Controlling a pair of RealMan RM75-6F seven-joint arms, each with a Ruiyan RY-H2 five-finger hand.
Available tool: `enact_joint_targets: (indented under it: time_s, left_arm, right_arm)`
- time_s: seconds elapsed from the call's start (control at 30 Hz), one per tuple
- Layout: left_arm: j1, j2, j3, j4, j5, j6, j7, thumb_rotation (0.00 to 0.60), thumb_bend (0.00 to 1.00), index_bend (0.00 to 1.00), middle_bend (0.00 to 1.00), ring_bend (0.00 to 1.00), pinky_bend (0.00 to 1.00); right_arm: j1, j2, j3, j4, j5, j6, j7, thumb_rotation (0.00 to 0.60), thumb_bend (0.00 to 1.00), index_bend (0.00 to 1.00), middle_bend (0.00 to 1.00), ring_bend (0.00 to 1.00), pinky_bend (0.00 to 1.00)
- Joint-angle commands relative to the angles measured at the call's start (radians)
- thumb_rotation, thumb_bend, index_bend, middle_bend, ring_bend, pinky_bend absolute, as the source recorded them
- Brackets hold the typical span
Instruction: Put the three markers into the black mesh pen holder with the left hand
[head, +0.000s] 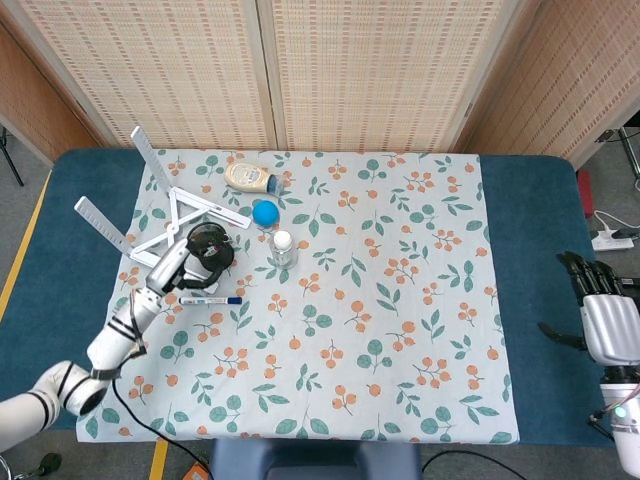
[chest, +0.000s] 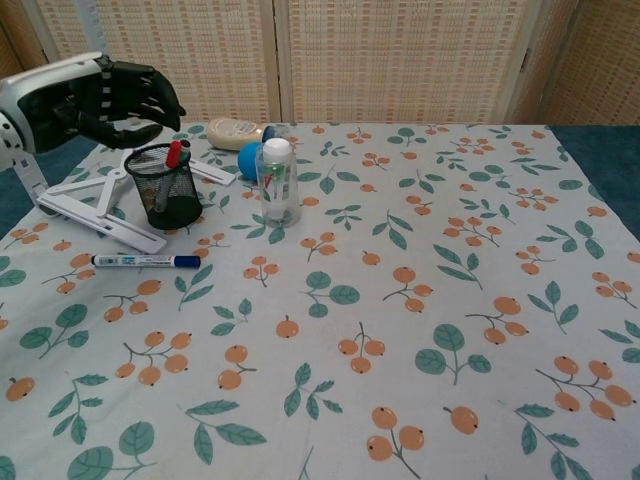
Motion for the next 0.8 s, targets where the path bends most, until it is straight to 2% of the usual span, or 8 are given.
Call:
enact_joint_targets:
  time_s: [0.03, 0.1, 0.27, 0.5, 0.63, 0.8]
  left_arm:
    - [0.334, -0.010, 0.062, -0.547, -0.116, 0.469, 0.923, 0.600, 0.40, 0.50, 0.46, 0.22, 0.22]
    - [0.358, -0.067, 0.089, -0.497, -0.122, 0.464, 0.975, 0.600, 0.40, 0.50, 0.46, 0.22, 0.22]
    - [0.358, -0.193, 0.087, -0.356, -0.157, 0.390, 1.045, 0.600, 0.40, 0.49, 0.45, 0.21, 0.22]
    - [0.297, -0.357, 0.019, -0.125, -0.202, 0.267, 1.172, 0.600, 0.40, 0.46, 0.41, 0.20, 0.22]
    - [0.257, -0.401, -0.027, -0.052, -0.224, 0.208, 1.203, 0.600, 0.40, 0.41, 0.35, 0.18, 0.22]
    - [0.227, -0.425, -0.059, -0.001, -0.231, 0.176, 1.225, 0.600, 0.40, 0.41, 0.34, 0.17, 0.22]
  right_arm:
    - [0.000, 0.000, -0.001, -0.001, -0.001, -0.001, -0.002, 0.600, 0.03, 0.11, 0.07, 0.13, 0.10]
    - [0.001, -0.001, -0.003, -0.003, -0.002, -0.003, -0.005, 0.600, 0.03, 0.11, 0.07, 0.13, 0.10]
    - [0.001, -0.002, -0.004, -0.007, -0.007, 0.001, -0.010, 0.600, 0.03, 0.11, 0.07, 0.13, 0.10]
    - [-0.001, 0.001, -0.004, -0.005, -0.006, 0.003, -0.006, 0.600, 0.03, 0.11, 0.07, 0.13, 0.10]
    - [0.001, 0.000, -0.005, -0.003, -0.006, -0.001, -0.003, 0.600, 0.03, 0.11, 0.07, 0.13, 0.10]
    - [0.002, -0.001, -0.004, -0.002, -0.005, -0.003, -0.001, 0.600, 0.03, 0.11, 0.07, 0.13, 0.10]
